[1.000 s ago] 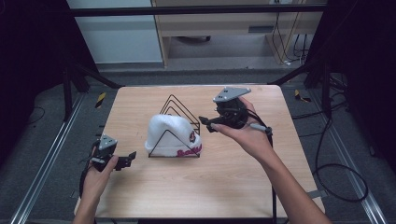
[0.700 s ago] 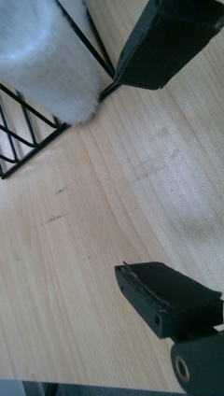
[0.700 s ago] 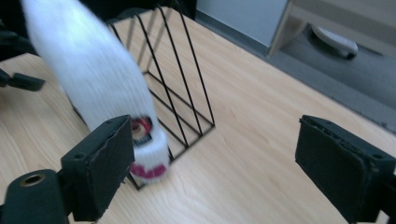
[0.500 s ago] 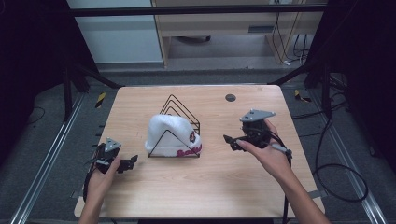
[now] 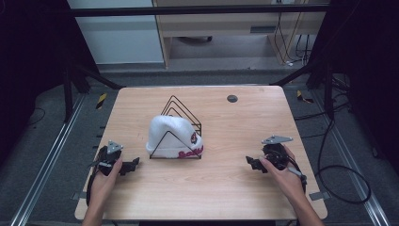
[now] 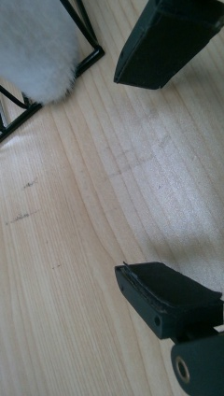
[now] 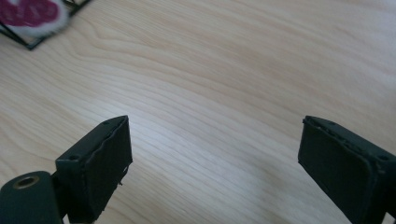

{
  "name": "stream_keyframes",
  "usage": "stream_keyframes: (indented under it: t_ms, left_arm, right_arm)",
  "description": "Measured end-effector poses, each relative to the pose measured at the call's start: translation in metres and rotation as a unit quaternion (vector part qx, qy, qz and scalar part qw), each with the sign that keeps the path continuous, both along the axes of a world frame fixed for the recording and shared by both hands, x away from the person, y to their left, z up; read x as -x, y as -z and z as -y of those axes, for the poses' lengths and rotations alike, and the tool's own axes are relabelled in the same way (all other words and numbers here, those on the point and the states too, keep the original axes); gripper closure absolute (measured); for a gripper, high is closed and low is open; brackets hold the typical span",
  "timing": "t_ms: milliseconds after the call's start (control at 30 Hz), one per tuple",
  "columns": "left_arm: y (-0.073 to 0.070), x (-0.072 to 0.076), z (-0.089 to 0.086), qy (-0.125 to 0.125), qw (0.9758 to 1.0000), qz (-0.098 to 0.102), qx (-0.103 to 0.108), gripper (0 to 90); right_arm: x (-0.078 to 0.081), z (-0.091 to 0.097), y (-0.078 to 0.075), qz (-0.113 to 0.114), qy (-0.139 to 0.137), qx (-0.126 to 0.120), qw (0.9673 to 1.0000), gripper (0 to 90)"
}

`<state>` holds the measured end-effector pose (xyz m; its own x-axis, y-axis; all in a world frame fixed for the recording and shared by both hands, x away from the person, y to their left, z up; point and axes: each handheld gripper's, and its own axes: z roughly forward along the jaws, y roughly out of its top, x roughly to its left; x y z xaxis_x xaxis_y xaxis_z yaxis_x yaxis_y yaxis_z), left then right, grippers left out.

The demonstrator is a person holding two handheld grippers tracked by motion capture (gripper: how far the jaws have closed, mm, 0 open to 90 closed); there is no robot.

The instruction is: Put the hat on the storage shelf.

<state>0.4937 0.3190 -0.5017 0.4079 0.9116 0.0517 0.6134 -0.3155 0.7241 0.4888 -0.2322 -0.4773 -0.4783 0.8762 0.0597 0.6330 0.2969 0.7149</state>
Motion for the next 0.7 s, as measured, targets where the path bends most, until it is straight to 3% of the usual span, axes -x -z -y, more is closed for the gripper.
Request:
stream_keyframes:
  t_ms: [133, 267, 333, 400, 433, 567, 600, 700]
  left_arm:
    - [0.002, -0.001, 0.000, -0.003, 0.9999, -0.008, -0.006, 6.0]
    - [0.003, -0.002, 0.001, -0.003, 1.0000, -0.009, 0.000, 4.6]
    - [0.006, -0.002, -0.001, -0.006, 0.9999, -0.007, 0.014, 4.1]
    - [0.006, -0.002, -0.001, -0.006, 0.9999, -0.007, 0.011, 4.1]
    - [0.005, -0.001, -0.001, -0.005, 0.9999, -0.008, 0.011, 3.8]
    - [0.006, -0.001, -0.001, -0.005, 0.9999, -0.009, 0.010, 3.3]
    - [0.006, -0.001, 0.000, -0.006, 0.9999, -0.009, 0.010, 3.1]
    - [0.006, 0.000, 0.000, -0.006, 0.9999, -0.009, 0.010, 2.8]
  right_arm:
    - [-0.002, 0.011, 0.012, -0.007, 0.024, 0.004, 0.9997, 10.1]
    - [-0.003, 0.013, 0.017, -0.012, 0.041, 0.008, 0.9991, 10.2]
    - [-0.005, 0.014, 0.023, -0.014, 0.052, 0.010, 0.9985, 10.3]
    - [-0.005, 0.014, 0.025, -0.015, 0.056, 0.011, 0.9983, 10.2]
    - [-0.004, 0.014, 0.029, 0.000, 0.062, 0.018, 0.9979, 9.8]
    - [-0.003, 0.012, 0.032, 0.014, 0.064, 0.025, 0.9976, 8.9]
    - [-0.001, 0.011, 0.035, 0.027, 0.070, 0.023, 0.9970, 7.6]
    - [0.000, 0.010, 0.035, 0.027, 0.072, 0.024, 0.9967, 7.4]
